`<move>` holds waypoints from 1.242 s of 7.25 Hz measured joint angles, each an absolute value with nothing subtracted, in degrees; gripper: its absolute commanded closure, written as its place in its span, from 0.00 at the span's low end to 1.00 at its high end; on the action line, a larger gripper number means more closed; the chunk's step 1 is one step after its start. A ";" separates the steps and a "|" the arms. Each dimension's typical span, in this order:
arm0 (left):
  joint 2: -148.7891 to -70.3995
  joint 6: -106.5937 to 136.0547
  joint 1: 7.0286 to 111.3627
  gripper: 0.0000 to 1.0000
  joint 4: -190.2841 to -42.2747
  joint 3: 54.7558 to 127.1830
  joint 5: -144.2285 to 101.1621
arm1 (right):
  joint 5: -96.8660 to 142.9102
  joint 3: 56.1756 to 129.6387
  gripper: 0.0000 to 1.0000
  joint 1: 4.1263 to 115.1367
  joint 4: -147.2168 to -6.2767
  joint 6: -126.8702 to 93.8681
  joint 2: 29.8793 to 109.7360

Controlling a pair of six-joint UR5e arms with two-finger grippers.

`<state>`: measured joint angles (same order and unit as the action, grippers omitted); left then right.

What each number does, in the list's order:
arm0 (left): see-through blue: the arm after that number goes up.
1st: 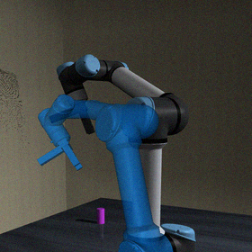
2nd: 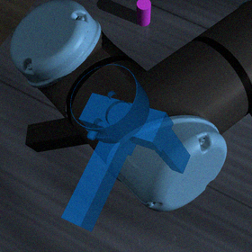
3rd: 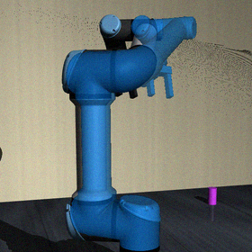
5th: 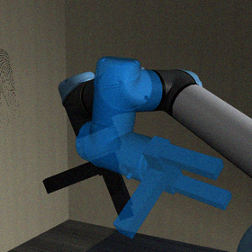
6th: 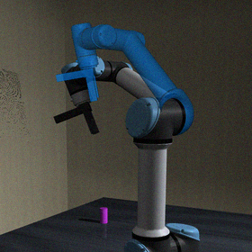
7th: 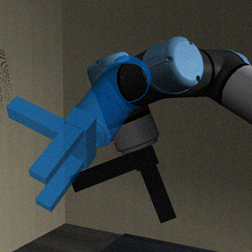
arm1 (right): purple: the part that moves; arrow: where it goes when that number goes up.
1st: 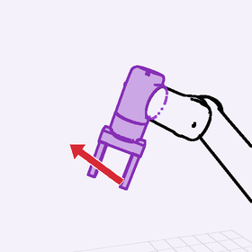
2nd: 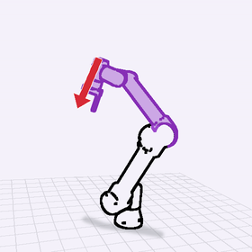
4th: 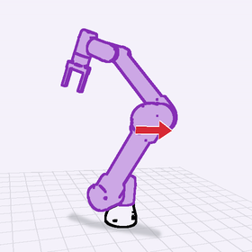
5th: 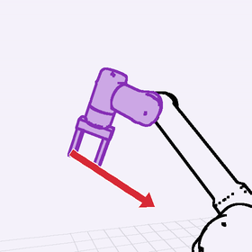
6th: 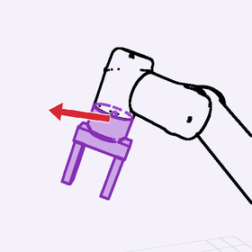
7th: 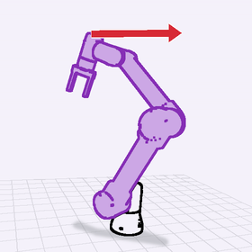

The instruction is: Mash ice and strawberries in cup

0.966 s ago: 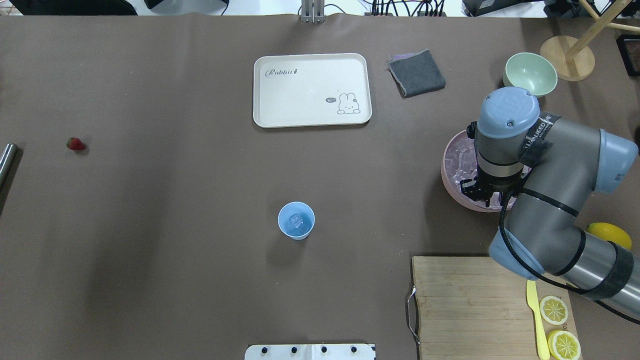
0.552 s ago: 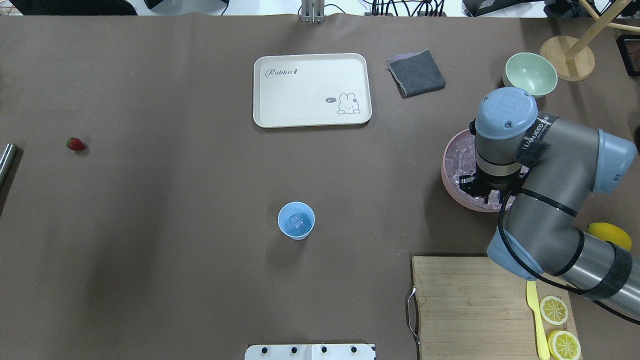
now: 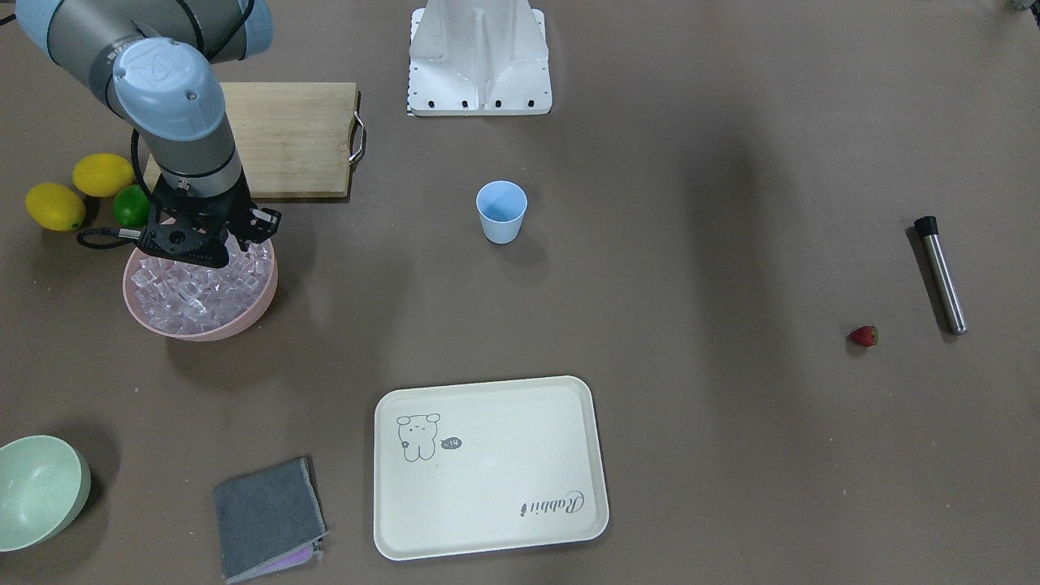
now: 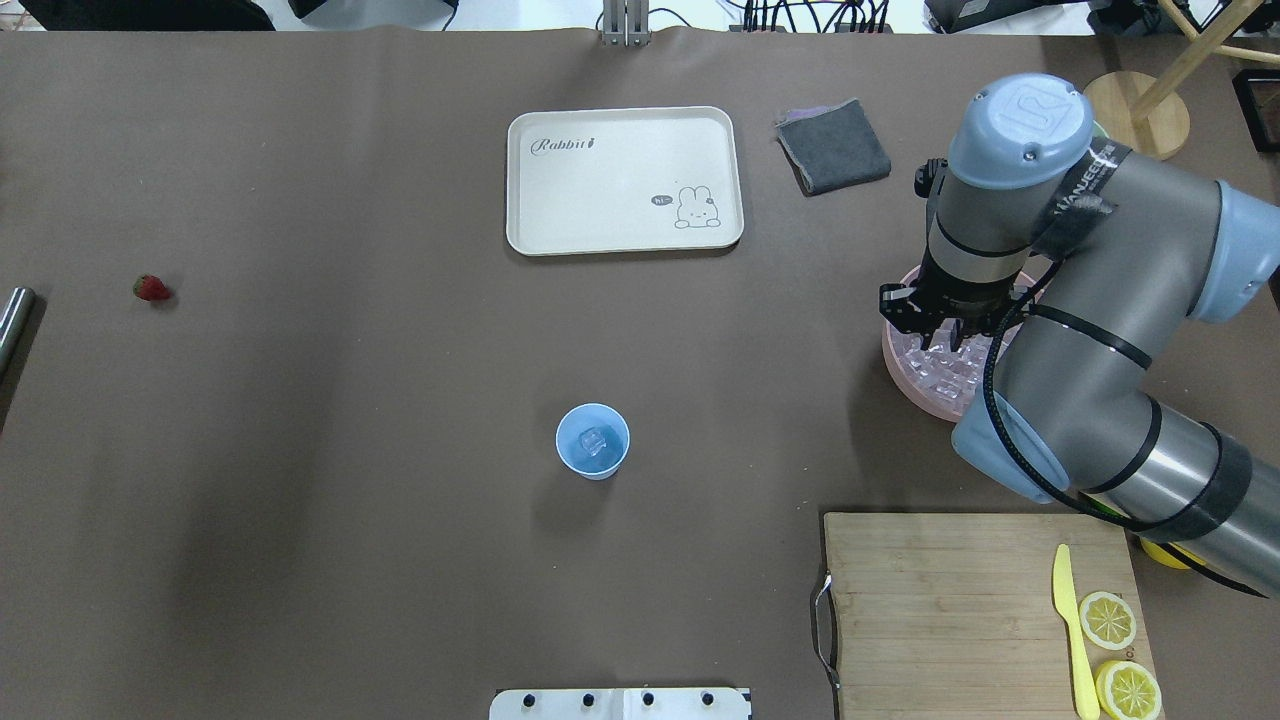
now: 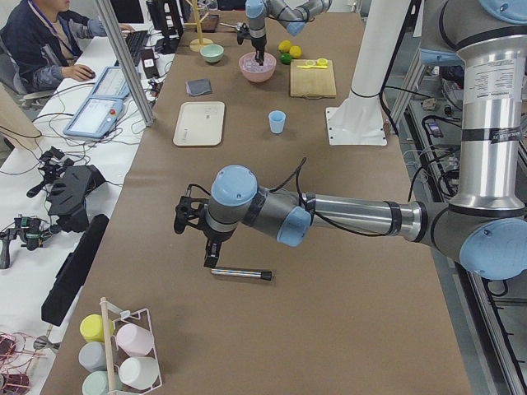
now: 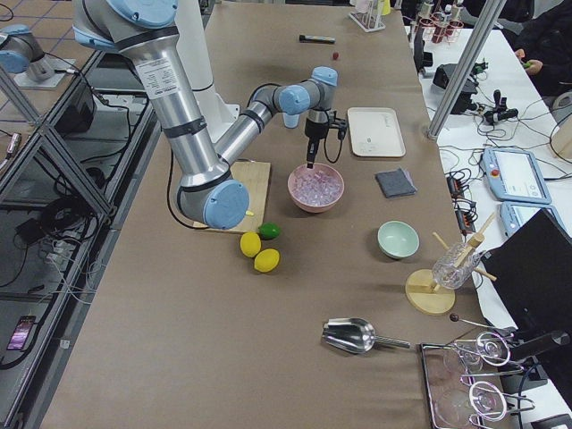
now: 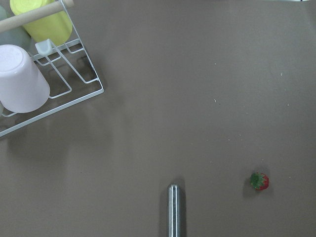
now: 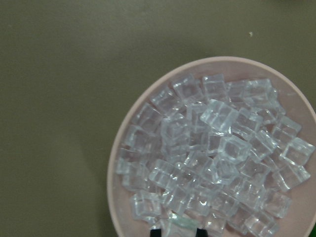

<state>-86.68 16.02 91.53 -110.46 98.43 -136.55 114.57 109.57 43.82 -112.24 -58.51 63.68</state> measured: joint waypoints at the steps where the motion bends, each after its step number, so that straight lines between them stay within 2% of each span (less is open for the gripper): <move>1: -86.72 16.38 91.48 0.02 -110.44 98.41 -136.57 | 115.06 109.83 1.00 43.48 -110.84 -58.58 61.98; 5: -86.96 18.81 91.26 0.02 -110.49 98.63 -136.59 | 114.55 108.86 1.00 36.52 -95.38 -59.35 58.50; 9: -86.39 18.90 91.23 0.02 -110.48 98.62 -136.72 | 107.88 105.79 1.00 29.31 -93.57 -60.62 48.89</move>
